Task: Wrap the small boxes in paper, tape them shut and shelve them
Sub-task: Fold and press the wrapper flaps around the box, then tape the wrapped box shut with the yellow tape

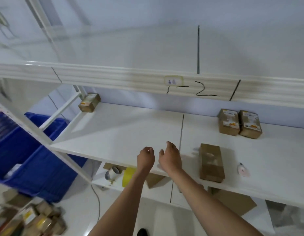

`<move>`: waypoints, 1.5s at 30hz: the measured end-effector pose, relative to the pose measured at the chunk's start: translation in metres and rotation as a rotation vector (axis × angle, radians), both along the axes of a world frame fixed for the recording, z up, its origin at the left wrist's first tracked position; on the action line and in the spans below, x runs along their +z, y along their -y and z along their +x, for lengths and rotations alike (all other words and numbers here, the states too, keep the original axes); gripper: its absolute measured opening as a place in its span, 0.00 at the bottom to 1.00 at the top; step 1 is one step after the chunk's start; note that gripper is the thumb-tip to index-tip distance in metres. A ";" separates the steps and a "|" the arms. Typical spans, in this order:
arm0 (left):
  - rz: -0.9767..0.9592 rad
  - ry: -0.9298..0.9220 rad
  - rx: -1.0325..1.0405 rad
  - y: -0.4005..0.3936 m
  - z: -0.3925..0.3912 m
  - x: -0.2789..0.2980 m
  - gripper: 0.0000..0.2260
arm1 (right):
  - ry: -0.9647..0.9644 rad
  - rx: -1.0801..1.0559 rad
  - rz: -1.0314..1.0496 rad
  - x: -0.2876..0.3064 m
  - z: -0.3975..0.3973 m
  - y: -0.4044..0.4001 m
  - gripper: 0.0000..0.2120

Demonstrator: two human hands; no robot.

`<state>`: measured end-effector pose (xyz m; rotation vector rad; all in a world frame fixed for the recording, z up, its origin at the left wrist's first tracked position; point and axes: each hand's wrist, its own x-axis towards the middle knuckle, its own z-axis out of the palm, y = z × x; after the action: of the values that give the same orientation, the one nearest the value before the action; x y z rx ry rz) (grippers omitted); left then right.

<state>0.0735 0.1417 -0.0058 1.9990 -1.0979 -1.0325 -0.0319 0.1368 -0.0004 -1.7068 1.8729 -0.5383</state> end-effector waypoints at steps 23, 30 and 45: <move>0.527 -0.362 -0.195 -0.014 0.154 -0.067 0.22 | 0.737 -0.632 0.697 -0.042 0.127 -0.019 0.09; 0.519 -0.306 -0.311 -0.006 0.160 -0.058 0.13 | 0.836 -0.666 0.721 -0.047 0.138 -0.014 0.16; 0.646 -0.691 -0.162 -0.006 0.168 -0.052 0.12 | 0.403 -0.627 0.511 -0.040 0.149 0.002 0.10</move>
<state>0.2413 0.1481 -0.0581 1.7445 -0.5820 -2.1634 0.1175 0.1352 -0.0408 -0.6199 1.9900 -0.5233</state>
